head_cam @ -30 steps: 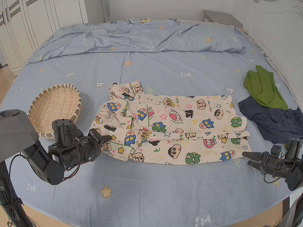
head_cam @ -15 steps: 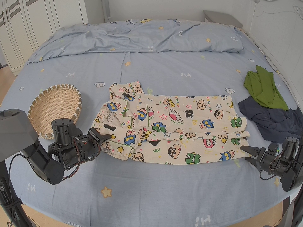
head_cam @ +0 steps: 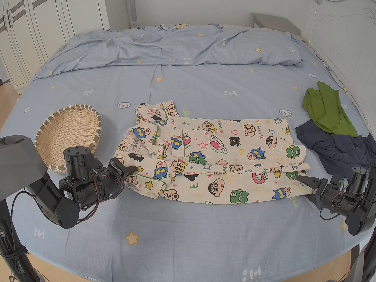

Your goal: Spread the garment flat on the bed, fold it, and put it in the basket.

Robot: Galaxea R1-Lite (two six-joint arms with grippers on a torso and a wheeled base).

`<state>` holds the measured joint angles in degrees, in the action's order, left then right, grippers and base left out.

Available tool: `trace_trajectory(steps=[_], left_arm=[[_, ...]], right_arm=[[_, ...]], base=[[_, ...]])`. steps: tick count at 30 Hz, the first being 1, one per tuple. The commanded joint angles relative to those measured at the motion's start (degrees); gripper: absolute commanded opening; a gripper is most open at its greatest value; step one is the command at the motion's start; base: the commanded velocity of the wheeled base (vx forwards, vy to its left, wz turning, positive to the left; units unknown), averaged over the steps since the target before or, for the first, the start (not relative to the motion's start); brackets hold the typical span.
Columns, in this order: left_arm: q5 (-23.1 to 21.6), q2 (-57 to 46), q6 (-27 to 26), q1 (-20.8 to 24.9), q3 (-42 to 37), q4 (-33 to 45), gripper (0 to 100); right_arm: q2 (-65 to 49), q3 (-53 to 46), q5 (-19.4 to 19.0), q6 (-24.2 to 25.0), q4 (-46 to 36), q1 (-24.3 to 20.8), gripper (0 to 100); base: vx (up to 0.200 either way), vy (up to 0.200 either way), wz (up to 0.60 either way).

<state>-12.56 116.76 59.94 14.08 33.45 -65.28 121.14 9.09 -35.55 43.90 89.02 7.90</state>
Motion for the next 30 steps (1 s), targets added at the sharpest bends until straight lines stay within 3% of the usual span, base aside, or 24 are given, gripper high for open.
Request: trace_trajectory(steps=[1, 10, 11, 26, 30], left_arm=[[0.0, 0.0, 0.0, 0.0, 0.0, 0.0, 0], [0.0, -0.1, 0.0, 0.0, 0.1, 0.0, 0], [0.0, -0.1, 0.0, 0.0, 0.1, 0.0, 0], [-0.2, -0.2, -0.2, -0.1, -0.3, 0.6, 0], [-0.5, -3.0, -1.5, -0.2, -2.2, 3.9, 0]], right_arm=[[0.2, 0.6, 0.1, 0.0, 0.4, 0.4, 100], [0.1, 1.0, 0.2, 1.1, 0.5, 1.1, 100], [0.1, 1.0, 0.2, 1.3, 0.5, 1.2, 0], [-0.1, 0.9, 0.1, 1.5, 0.4, 1.2, 0], [-2.8, -0.5, 0.0, 1.8, 0.2, 1.2, 0]], base=[[0.0, 0.0, 0.0], [0.0, 0.0, 0.0], [0.0, 0.0, 0.0], [0.0, 0.0, 0.0], [0.0, 0.0, 0.0]])
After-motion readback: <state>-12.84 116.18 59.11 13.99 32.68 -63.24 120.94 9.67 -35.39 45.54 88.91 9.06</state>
